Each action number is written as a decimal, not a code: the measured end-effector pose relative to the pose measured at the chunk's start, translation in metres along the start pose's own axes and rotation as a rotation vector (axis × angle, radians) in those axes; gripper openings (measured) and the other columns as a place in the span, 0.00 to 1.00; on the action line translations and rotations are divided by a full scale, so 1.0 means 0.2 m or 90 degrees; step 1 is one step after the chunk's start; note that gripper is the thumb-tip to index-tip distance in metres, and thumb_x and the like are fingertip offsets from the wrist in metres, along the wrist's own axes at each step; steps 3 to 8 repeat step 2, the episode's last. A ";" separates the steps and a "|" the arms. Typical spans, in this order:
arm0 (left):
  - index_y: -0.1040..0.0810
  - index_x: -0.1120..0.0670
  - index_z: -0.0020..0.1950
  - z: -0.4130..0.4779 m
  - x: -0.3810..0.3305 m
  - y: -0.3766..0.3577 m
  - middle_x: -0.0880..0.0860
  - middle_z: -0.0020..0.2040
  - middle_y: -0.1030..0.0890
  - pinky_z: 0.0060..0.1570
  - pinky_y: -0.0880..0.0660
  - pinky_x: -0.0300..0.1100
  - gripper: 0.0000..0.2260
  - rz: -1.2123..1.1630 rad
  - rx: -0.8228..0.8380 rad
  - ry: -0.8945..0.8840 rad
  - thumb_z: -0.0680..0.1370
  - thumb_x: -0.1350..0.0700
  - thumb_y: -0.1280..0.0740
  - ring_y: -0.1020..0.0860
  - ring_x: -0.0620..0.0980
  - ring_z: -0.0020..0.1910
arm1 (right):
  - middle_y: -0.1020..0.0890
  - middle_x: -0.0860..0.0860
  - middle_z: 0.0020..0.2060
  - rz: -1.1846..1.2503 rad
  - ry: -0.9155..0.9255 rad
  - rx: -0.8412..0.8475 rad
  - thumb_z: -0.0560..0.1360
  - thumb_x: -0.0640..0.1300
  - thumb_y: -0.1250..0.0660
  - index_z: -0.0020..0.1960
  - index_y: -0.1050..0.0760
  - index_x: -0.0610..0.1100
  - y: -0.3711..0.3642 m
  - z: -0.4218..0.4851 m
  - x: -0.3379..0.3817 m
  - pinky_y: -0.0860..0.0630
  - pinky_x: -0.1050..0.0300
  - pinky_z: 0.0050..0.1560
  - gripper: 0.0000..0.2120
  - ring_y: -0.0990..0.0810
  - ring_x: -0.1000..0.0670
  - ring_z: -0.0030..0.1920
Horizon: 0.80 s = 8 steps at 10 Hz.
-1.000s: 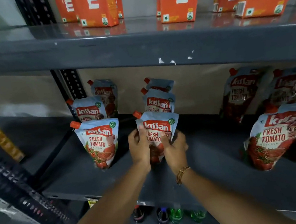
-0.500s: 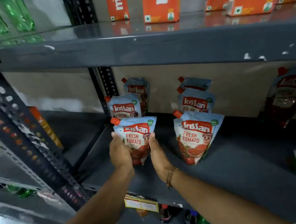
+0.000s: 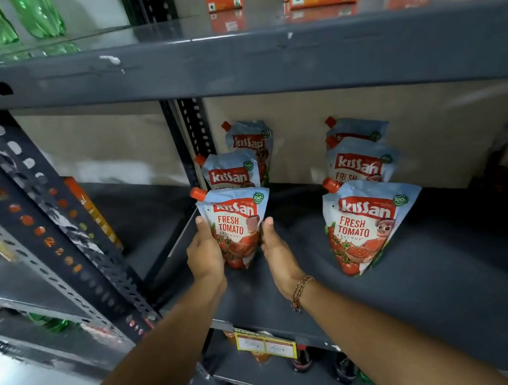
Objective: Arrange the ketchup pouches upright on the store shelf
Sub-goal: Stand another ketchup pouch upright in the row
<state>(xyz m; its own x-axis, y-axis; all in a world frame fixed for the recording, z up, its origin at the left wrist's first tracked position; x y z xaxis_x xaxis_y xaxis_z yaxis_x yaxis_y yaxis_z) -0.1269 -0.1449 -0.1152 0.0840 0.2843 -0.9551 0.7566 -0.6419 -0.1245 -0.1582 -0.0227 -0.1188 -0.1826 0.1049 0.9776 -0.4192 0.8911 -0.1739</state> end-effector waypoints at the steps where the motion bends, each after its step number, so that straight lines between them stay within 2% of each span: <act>1: 0.21 0.48 0.50 -0.01 -0.01 0.00 0.52 0.55 0.17 0.59 0.24 0.50 0.19 0.001 -0.003 -0.005 0.77 0.37 0.44 0.19 0.49 0.51 | 0.25 0.57 0.59 -0.024 -0.031 -0.003 0.79 0.60 0.55 0.58 0.30 0.62 0.02 -0.02 0.00 0.33 0.69 0.58 0.17 0.27 0.59 0.61; 2: 0.23 0.51 0.55 -0.09 -0.01 0.00 0.53 0.57 0.19 0.51 0.26 0.42 0.18 0.004 -0.040 -0.052 0.80 0.43 0.47 0.21 0.48 0.50 | 0.31 0.52 0.69 -0.034 -0.048 -0.019 0.79 0.60 0.55 0.70 0.36 0.52 0.07 -0.09 0.05 0.41 0.57 0.70 0.25 0.37 0.52 0.72; 8: 0.23 0.51 0.55 -0.09 -0.01 0.00 0.53 0.57 0.19 0.51 0.26 0.42 0.18 0.004 -0.040 -0.052 0.80 0.43 0.47 0.21 0.48 0.50 | 0.31 0.52 0.69 -0.034 -0.048 -0.019 0.79 0.60 0.55 0.70 0.36 0.52 0.07 -0.09 0.05 0.41 0.57 0.70 0.25 0.37 0.52 0.72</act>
Point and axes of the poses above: each hand's wrist, its own z-axis towards the middle knuckle, its own y-axis out of the back of the hand, x = y × z, the point moved 6 cm from there along z, towards the middle knuckle
